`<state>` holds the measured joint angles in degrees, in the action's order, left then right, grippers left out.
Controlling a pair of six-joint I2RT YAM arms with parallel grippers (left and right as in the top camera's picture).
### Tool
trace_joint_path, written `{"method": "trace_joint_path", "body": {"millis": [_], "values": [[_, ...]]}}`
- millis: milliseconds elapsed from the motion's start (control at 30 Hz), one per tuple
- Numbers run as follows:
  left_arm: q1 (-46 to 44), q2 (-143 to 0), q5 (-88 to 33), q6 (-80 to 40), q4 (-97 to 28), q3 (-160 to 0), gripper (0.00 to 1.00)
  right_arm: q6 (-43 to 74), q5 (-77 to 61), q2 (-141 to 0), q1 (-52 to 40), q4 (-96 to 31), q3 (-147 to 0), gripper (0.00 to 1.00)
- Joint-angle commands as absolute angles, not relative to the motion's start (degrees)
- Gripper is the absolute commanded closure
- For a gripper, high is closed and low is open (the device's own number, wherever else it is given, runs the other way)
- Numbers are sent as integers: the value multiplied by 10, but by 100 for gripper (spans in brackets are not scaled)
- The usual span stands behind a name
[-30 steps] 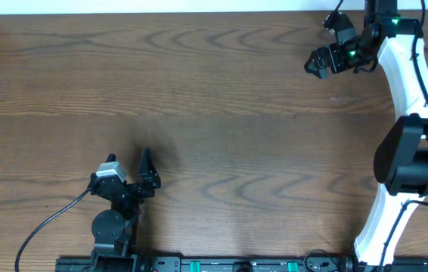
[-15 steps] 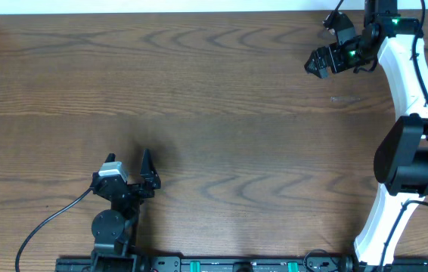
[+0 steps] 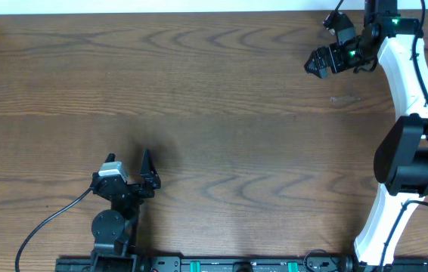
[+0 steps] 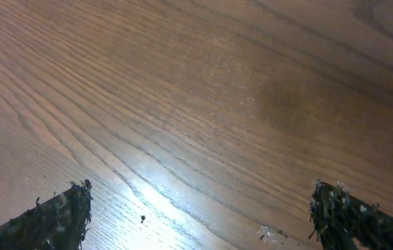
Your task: Untangle cables
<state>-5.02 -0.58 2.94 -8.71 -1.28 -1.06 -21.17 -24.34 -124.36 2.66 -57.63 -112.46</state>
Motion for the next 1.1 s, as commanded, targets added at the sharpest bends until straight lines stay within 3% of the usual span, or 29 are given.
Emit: {"method": "trace_joint_path", "body": {"millis": [0, 333, 567, 633, 767, 1067], "values": [[-48, -2, 37, -75, -40, -2, 16, -215, -240, -1230, 25, -576, -1132, 1], [-48, -2, 37, -75, -40, -2, 16, -215, -238, -1222, 23, -554, -1132, 1], [-48, -2, 37, -75, -40, -2, 16, -145, -224, -1172, 22, -528, -1124, 1], [-48, -2, 37, -75, -40, -2, 16, -65, -194, -1133, 21, -467, -1080, 1], [-48, -2, 37, -75, -40, -2, 16, -46, -191, -1054, 12, -341, -957, 1], [-48, -2, 37, -75, -40, -2, 16, 58, -54, -784, -16, 56, -500, 1]]}}
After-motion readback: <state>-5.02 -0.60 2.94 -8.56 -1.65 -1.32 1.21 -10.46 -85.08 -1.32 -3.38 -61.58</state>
